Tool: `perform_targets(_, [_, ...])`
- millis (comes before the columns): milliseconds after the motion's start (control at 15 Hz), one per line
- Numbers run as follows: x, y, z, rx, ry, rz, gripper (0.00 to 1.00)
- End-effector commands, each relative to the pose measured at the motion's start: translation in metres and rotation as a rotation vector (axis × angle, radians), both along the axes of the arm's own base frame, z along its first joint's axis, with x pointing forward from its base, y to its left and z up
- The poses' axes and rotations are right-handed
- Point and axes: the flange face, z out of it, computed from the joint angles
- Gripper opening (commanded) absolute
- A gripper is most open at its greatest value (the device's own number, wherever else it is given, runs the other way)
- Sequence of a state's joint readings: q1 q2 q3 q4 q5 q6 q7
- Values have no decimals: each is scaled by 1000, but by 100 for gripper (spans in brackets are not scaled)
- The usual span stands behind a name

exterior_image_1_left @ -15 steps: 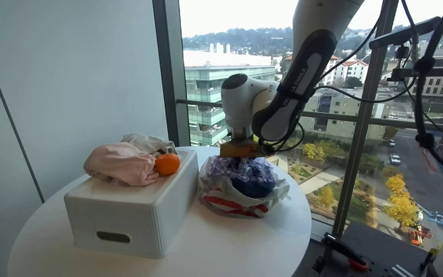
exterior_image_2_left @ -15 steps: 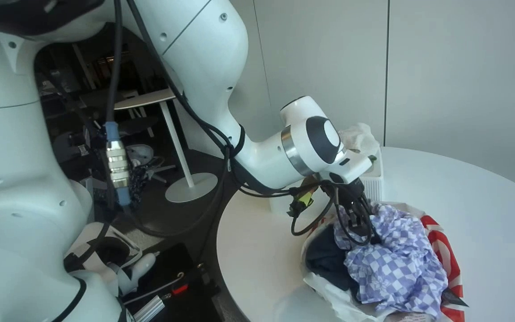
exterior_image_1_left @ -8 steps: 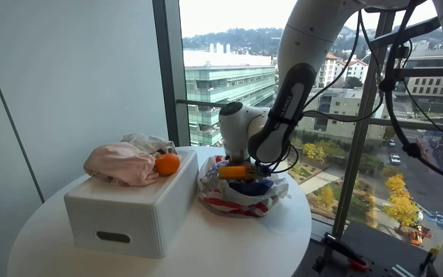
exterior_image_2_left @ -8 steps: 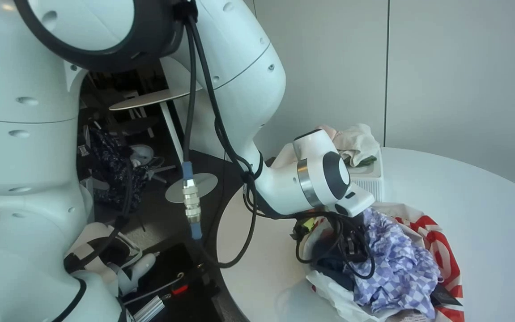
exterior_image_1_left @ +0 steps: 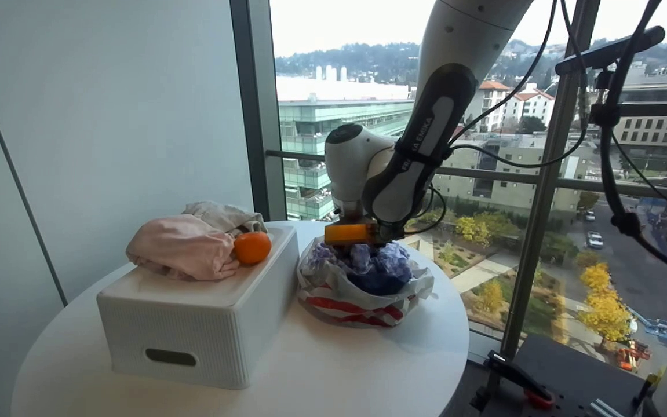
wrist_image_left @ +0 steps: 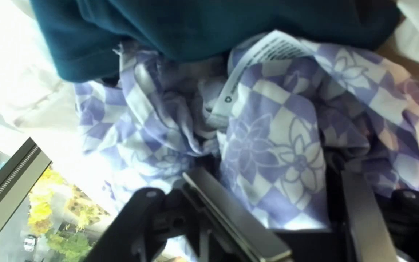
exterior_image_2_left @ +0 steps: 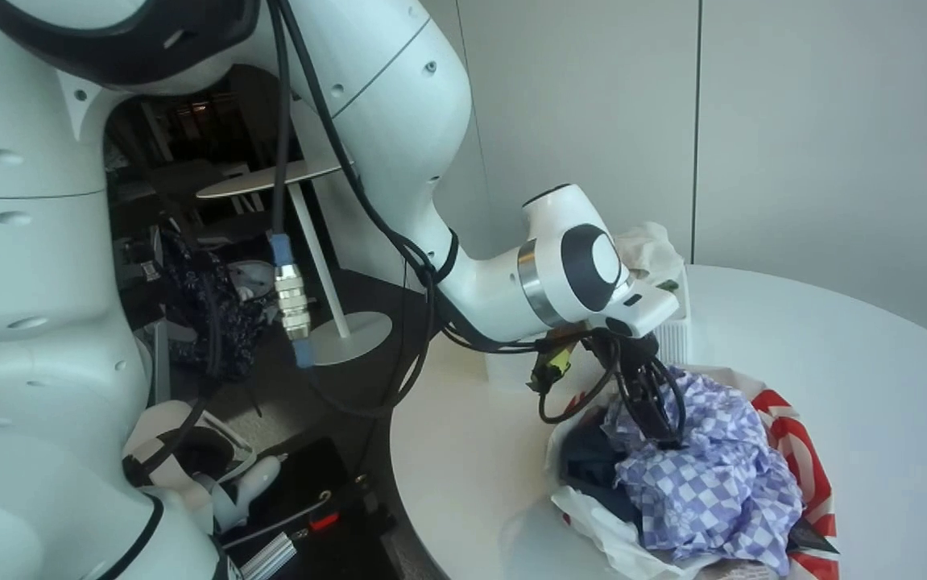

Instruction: Place some of the clothes in the plastic bag

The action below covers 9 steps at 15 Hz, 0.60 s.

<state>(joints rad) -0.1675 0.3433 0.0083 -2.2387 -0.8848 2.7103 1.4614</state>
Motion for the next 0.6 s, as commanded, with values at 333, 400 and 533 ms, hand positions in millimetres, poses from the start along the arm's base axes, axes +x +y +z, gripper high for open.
perform_targets(333, [-2, 31, 127, -61, -98, -1, 100])
perform_targets(400, [-2, 36, 136, -55, -111, 0, 100])
perform_targets(533, [0, 50, 153, -27, -126, 4, 100])
